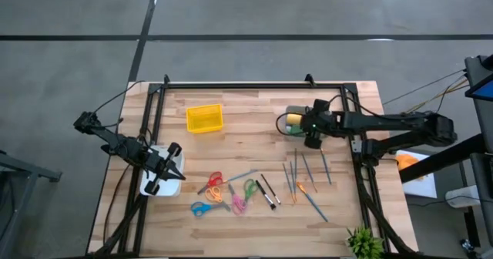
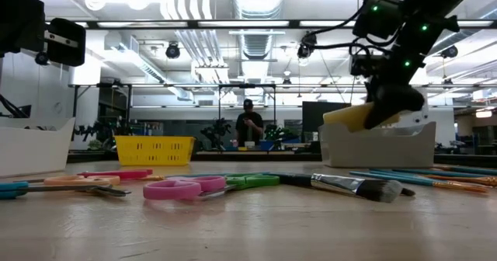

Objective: Pick & Place Paint Supplies
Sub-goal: Put the yellow acrylic paint bottle into the gray bin, then put the blue paintbrush into the white bin

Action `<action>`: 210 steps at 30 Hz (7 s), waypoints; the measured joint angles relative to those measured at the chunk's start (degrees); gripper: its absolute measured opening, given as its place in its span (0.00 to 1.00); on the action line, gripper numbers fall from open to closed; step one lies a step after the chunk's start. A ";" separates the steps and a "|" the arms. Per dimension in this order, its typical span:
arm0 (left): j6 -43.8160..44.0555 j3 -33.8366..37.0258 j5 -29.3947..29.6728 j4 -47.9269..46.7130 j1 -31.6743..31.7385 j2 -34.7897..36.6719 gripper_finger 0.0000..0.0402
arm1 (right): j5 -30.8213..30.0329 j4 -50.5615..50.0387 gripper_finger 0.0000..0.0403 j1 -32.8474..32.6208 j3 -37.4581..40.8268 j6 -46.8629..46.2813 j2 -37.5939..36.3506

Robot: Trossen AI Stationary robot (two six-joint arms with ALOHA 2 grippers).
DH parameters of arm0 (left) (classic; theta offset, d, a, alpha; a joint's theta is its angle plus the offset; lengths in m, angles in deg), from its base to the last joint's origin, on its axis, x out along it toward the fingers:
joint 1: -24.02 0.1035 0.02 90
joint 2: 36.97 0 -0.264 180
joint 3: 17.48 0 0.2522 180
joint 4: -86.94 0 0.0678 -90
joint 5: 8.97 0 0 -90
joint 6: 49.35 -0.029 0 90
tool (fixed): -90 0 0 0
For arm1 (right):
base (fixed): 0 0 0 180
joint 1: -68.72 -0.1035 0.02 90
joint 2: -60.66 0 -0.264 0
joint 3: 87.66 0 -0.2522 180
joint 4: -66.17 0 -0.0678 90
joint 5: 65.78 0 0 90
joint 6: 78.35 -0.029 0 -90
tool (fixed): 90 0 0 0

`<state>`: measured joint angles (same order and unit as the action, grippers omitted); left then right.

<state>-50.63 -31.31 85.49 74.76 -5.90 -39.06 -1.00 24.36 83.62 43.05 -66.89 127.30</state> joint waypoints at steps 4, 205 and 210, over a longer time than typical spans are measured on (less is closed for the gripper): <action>-0.02 0.01 -0.01 0.00 -0.01 0.00 0.00 | 1.71 0.37 0.49 1.04 0.08 -0.17 1.72; 18.45 -42.74 -0.26 -7.86 14.47 -77.76 0.36 | 16.64 21.13 0.67 -17.27 -10.02 -10.38 5.98; 17.88 -42.72 2.88 -5.38 15.41 -81.40 0.47 | 16.64 21.11 0.67 -17.27 -10.02 -10.38 5.98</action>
<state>-32.75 -74.03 88.36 69.37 9.51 -120.46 15.64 45.48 66.35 33.04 -77.27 133.28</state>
